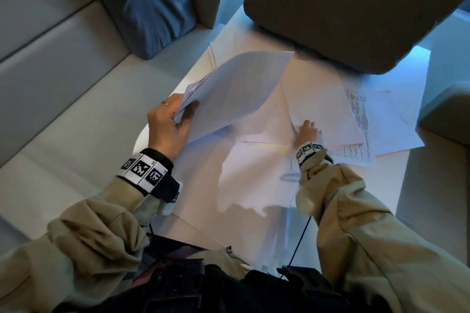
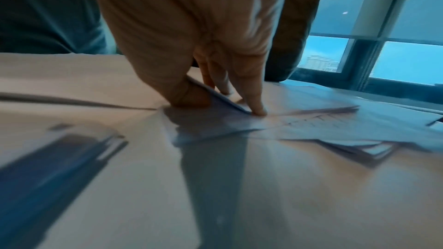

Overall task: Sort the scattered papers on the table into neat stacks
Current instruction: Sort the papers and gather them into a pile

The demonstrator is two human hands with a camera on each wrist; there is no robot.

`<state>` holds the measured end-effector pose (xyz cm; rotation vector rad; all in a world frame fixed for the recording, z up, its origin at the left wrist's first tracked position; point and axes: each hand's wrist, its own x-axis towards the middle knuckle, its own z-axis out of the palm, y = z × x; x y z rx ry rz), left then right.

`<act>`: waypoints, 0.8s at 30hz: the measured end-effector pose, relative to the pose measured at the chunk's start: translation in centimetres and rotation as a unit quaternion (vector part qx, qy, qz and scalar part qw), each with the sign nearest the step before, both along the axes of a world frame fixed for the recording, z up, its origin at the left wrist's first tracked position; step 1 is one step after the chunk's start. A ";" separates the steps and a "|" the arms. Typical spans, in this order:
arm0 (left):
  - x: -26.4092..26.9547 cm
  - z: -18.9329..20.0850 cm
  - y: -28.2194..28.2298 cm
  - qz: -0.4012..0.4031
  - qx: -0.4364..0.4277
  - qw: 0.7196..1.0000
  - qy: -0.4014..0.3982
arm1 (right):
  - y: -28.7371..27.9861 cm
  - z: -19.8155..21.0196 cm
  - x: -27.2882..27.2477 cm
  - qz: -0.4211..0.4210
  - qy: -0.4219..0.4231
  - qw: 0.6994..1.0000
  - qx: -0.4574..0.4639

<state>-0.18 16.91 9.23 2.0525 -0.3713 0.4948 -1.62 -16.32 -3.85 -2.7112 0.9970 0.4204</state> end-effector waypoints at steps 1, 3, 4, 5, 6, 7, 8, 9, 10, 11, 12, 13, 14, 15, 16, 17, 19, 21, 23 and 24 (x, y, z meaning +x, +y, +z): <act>0.2 0.1 0.3 0.004 0.001 1.000 0.000 | -0.2 0.7 -0.2 -0.002 -0.016 1.000 0.011; 0.6 0.6 0.8 0.009 0.008 1.000 -0.021 | -0.7 2.7 -0.9 0.001 -0.029 0.999 0.021; 0.8 0.8 1.1 0.009 0.010 0.999 -0.036 | -0.9 3.8 -1.4 0.000 -0.036 0.999 0.015; 1.1 1.1 1.4 0.007 0.011 0.999 -0.050 | -0.9 4.8 -2.0 -0.002 -0.059 0.998 0.007; 1.4 1.4 1.7 0.004 0.008 0.998 -0.059 | -0.6 5.9 -2.6 -0.010 -0.088 0.996 -0.004; 1.8 1.7 2.0 0.003 0.000 0.998 -0.064 | -0.3 7.0 -3.3 -0.019 -0.119 0.993 -0.013; 2.1 2.0 2.3 0.002 -0.009 0.998 -0.068 | 0.3 8.2 -4.1 -0.020 -0.143 0.989 -0.026; 2.6 2.3 2.7 0.001 -0.019 0.997 -0.077 | 1.1 9.3 -4.9 -0.007 -0.164 0.985 -0.044; 3.0 2.6 3.1 -0.002 -0.024 0.996 -0.089 | 2.0 10.4 -5.9 0.012 -0.180 0.982 -0.060; 3.6 2.9 3.4 0.002 -0.024 0.995 -0.101 | 2.9 11.4 -6.4 0.051 -0.197 0.977 -0.070; 4.1 3.3 3.7 0.003 -0.023 0.993 -0.112 | 3.9 12.3 -7.2 0.091 -0.212 0.970 -0.077; 4.6 3.6 4.0 0.001 -0.021 0.992 -0.127 | 5.0 13.3 -7.9 0.129 -0.229 0.962 -0.078; 5.1 3.9 4.3 0.002 -0.019 0.989 -0.143 | 6.2 14.2 -8.6 0.164 -0.243 0.954 -0.069; 5.6 4.2 4.6 0.004 -0.017 0.988 -0.156 | 7.4 15.3 -9.4 0.196 -0.259 0.945 -0.049; 6.1 4.4 4.9 0.006 -0.015 0.986 -0.163 | 8.7 16.4 -10.2 0.221 -0.282 0.933 -0.020; 6.5 4.7 5.3 0.009 -0.013 0.985 -0.169 | 10.0 17.5 -10.9 0.235 -0.313 0.920 0.025; 7.2 5.0 5.9 0.014 -0.008 0.984 -0.177 | 12.2 19.6 -12.3 0.228 -0.370 0.891 0.131; 7.7 5.4 6.5 0.015 -0.009 0.984 -0.177 | 13.6 20.7 -13.5 0.167 -0.393 0.867 0.257; 7.8 5.6 7.0 0.016 -0.019 0.985 -0.173 | 13.8 20.6 -14.5 0.101 -0.414 0.837 0.342; 7.8 5.7 7.1 0.017 -0.027 0.985 -0.168 | 13.4 19.9 -14.9 0.070 -0.416 0.833 0.359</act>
